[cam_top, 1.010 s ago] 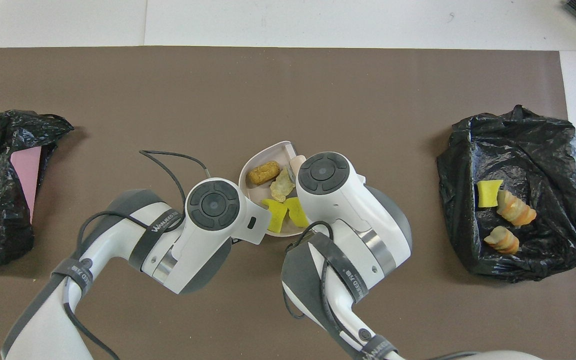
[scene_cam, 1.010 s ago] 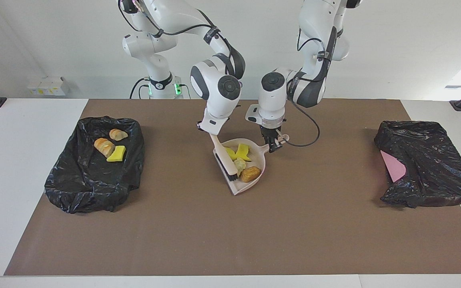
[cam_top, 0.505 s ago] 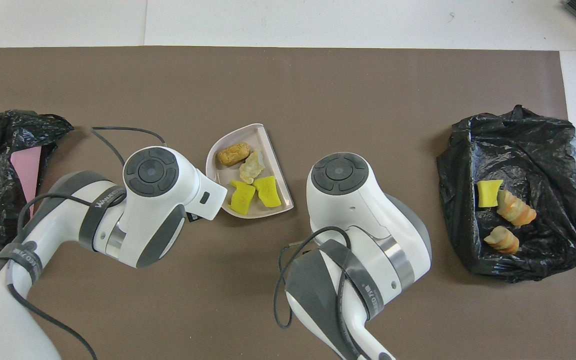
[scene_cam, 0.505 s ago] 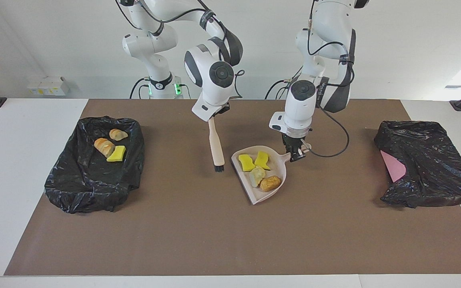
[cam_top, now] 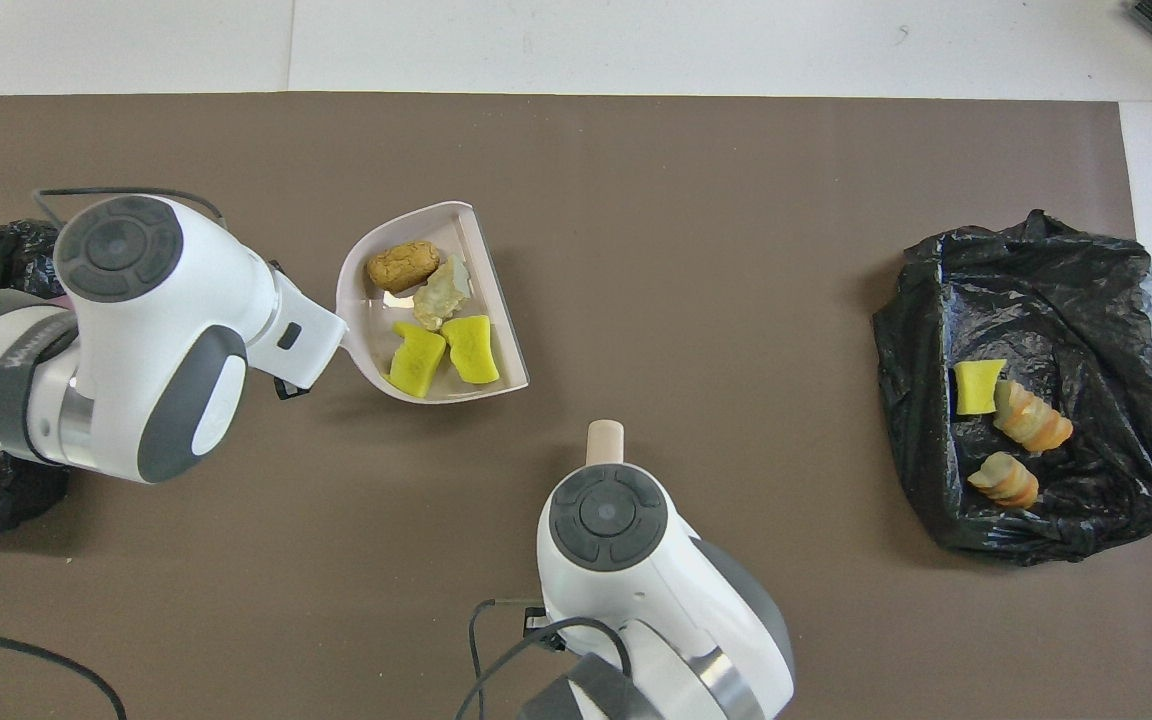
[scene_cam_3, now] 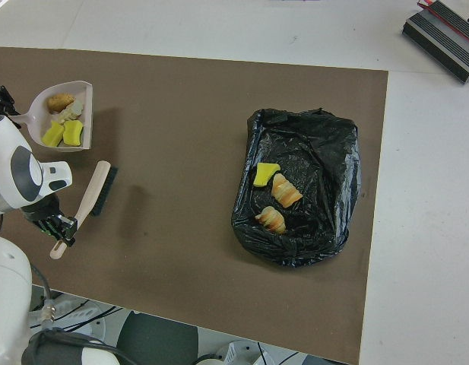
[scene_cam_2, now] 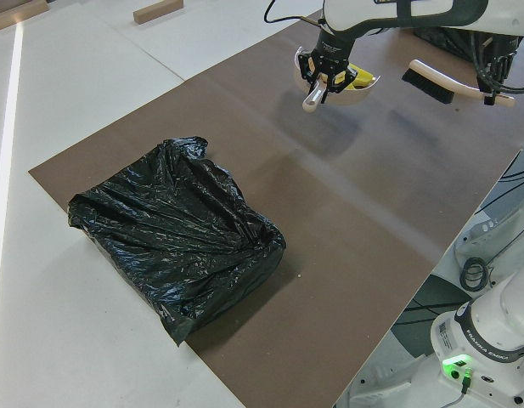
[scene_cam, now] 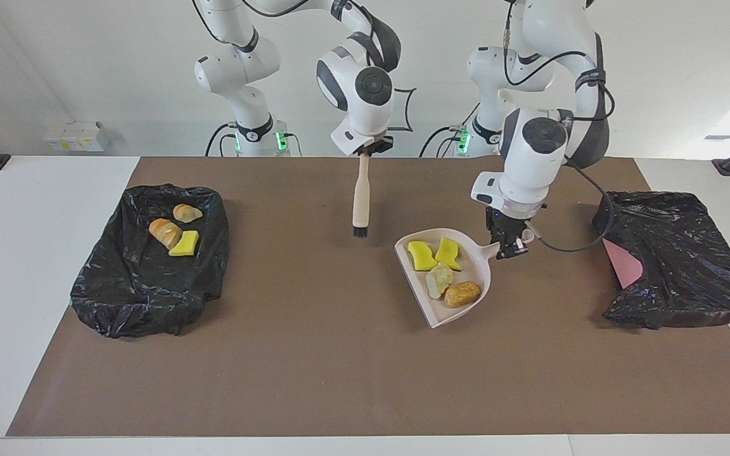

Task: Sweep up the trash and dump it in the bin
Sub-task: 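Carry the loaded dustpan with the left gripper over the farther-side trash bag, then tip the dustpan into the bag while the right gripper lowers the brush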

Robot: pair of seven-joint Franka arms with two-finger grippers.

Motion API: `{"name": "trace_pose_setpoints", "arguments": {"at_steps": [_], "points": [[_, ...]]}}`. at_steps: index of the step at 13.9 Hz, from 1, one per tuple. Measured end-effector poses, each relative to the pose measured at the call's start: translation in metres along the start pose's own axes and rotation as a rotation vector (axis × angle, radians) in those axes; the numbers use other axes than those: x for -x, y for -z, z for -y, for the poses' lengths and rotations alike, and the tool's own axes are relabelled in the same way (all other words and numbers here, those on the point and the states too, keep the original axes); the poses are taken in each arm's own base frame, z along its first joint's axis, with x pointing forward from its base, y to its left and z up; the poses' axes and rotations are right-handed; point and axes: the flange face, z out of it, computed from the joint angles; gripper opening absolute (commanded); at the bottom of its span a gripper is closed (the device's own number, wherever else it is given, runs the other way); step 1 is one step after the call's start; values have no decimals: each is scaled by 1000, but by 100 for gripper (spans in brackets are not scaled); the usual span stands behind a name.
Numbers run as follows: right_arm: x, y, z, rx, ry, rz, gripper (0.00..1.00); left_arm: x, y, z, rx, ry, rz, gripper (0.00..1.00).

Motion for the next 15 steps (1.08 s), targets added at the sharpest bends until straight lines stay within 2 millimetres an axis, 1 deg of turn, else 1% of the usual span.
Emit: {"name": "trace_pose_setpoints", "arguments": {"at_steps": [1,3,5,7,8,10,12,14,15], "points": [[9,-8,3,-9,11,-16,0,15,13,8,6,-8,-8,0],[21,-24,13,-14,35,-32,0,49,37,22,14,-26,-17,0],[23,-42,22,-8,51,-36,0,81,54,32,14,-28,-22,0],[17,-61,32,-12,57,-44,0,109,67,43,14,-38,-35,0],[13,-68,35,-11,55,-42,0,126,71,48,17,-50,-41,0],[7,-78,38,-9,52,-39,0,165,72,57,28,-74,-48,0],[8,-86,47,-18,65,-53,0,203,72,62,37,-95,-50,0],[11,-90,52,-23,76,-62,0,240,73,66,44,-115,-51,0],[11,-90,52,-23,76,-62,0,265,74,67,45,-129,-52,0]]}}
